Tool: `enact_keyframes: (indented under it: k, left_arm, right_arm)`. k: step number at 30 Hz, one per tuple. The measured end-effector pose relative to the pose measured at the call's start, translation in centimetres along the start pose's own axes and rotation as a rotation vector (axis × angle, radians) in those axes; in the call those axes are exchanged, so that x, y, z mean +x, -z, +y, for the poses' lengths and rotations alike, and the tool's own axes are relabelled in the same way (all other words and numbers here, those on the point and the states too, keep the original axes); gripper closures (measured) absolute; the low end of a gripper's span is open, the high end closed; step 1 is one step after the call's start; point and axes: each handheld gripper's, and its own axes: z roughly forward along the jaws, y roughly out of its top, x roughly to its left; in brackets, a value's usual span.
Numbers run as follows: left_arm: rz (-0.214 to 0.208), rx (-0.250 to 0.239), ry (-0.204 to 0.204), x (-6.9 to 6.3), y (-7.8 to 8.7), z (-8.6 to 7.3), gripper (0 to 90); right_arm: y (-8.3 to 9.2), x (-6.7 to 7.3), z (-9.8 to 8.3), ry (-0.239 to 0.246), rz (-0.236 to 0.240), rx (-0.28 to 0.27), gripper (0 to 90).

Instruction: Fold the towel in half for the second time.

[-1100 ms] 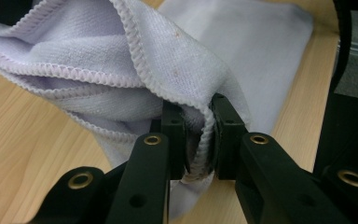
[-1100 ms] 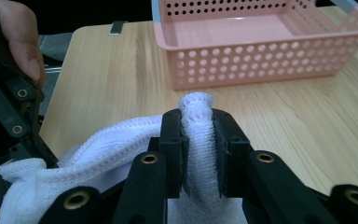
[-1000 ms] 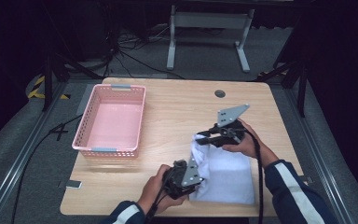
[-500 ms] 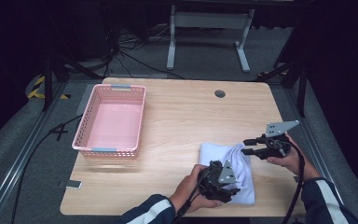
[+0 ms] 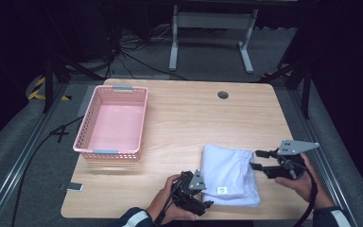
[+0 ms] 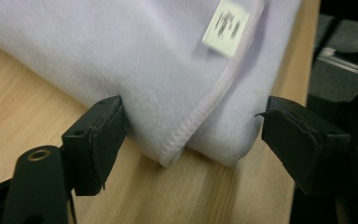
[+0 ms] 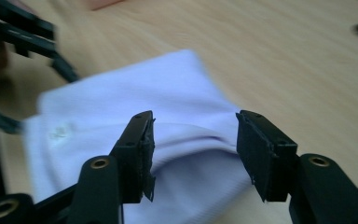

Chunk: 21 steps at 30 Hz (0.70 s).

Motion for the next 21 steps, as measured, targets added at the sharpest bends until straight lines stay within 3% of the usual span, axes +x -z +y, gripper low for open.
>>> enact_keyframes:
  k: [1, 3, 5, 7, 9, 11, 13, 15, 17, 20, 21]
  left_arm:
    - [-0.002, 0.011, -0.006, -0.1, -0.3, -0.2, 21.9]
    - [0.030, 0.022, -0.017, -0.2, -0.8, -0.4, 24.4]
    - [0.026, 0.004, 0.002, -0.1, -0.9, -0.6, 27.3]
    - [0.044, 0.004, 0.004, -0.1, -1.0, -0.7, 31.0]
    - [0.046, 0.022, -0.005, 0.0, -1.1, -0.9, 31.1]
    - [0.046, 0.013, 0.008, 0.1, -1.2, -1.0, 30.8]
    - [0.050, 0.009, -0.013, 0.1, -1.2, -1.0, 30.6]
    - [0.045, -0.012, 0.003, 0.2, -1.3, -1.2, 31.0]
    - [0.045, -0.002, -0.011, 0.2, -1.3, -1.1, 31.4]
    - [0.042, -0.008, -0.019, 0.4, -1.3, -1.2, 31.6]
    - [0.044, -0.004, -0.014, 0.4, -1.2, -1.2, 31.7]
  right_arm:
    - [0.0, 0.0, 0.0, 0.000, 0.000, 0.000, 47.0]
    - [-1.0, 1.8, -0.2, 0.049, 0.052, 0.028, 46.4]
    - [-1.7, 3.4, -0.7, 0.086, 0.126, 0.046, 47.2]
    - [-2.0, 4.8, -1.3, 0.137, 0.138, 0.077, 48.1]
    - [-2.4, 5.2, -2.0, 0.128, 0.169, 0.093, 49.3]
    - [-3.0, 5.2, -2.6, 0.148, 0.118, 0.132, 48.8]
    - [-3.6, 4.9, -3.1, 0.137, 0.107, 0.152, 49.6]
    - [-4.0, 4.8, -3.5, 0.154, 0.092, 0.180, 51.7]
    - [-4.5, 4.8, -4.0, 0.171, 0.081, 0.222, 55.6]
    - [-4.6, 5.1, -4.1, 0.187, 0.086, 0.209, 75.7]
    - [-4.5, 5.1, -4.1, 0.189, 0.082, 0.207, 78.3]
